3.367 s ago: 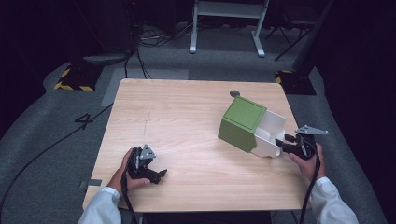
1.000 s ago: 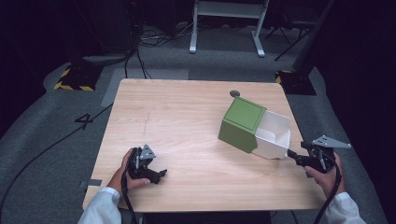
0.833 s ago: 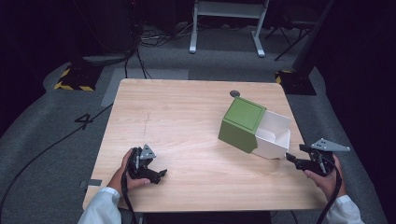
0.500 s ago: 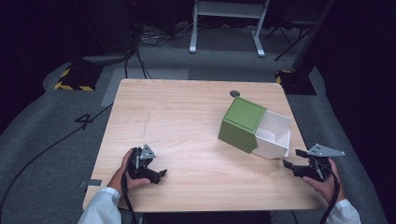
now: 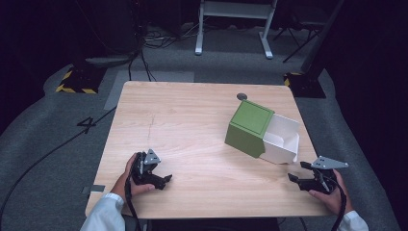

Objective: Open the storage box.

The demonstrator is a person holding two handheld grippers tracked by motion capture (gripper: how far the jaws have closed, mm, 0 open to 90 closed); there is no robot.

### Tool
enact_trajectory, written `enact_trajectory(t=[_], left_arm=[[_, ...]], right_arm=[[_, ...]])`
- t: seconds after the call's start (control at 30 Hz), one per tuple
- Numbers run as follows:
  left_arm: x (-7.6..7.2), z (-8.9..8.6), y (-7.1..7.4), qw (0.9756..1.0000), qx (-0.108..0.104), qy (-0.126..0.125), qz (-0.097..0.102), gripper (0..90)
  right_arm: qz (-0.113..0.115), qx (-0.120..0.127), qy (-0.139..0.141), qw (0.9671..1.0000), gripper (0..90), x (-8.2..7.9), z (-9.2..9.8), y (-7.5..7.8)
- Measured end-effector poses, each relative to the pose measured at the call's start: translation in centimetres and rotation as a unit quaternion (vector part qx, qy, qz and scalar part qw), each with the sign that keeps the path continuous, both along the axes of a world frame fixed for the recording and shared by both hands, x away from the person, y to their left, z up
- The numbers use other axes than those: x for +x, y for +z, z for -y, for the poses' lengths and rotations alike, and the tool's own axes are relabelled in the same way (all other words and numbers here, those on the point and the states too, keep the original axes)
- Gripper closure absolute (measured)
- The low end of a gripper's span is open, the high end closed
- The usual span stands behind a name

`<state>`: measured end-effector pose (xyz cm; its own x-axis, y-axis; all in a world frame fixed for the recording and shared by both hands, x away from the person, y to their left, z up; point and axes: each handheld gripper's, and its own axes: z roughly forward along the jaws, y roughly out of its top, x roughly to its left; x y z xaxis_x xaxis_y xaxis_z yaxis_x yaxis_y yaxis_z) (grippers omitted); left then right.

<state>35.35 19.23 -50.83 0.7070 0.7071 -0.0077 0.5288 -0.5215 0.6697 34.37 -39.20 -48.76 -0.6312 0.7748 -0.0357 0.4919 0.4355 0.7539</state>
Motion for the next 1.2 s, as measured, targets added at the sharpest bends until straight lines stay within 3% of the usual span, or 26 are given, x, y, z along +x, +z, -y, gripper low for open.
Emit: enact_trajectory(t=[0.43,1.2], left_arm=[[0.0,0.0,0.0,1.0000,0.001,-0.002,0.000,0.5],[-0.1,0.0,0.0,1.0000,-0.001,0.001,-0.001,0.5]], right_arm=[[-0.015,0.005,0.002,0.9999,21.3,-0.1,0.5,-1.8],[-0.012,0.007,0.001,0.9999,19.8,-0.1,0.5,-2.0]])
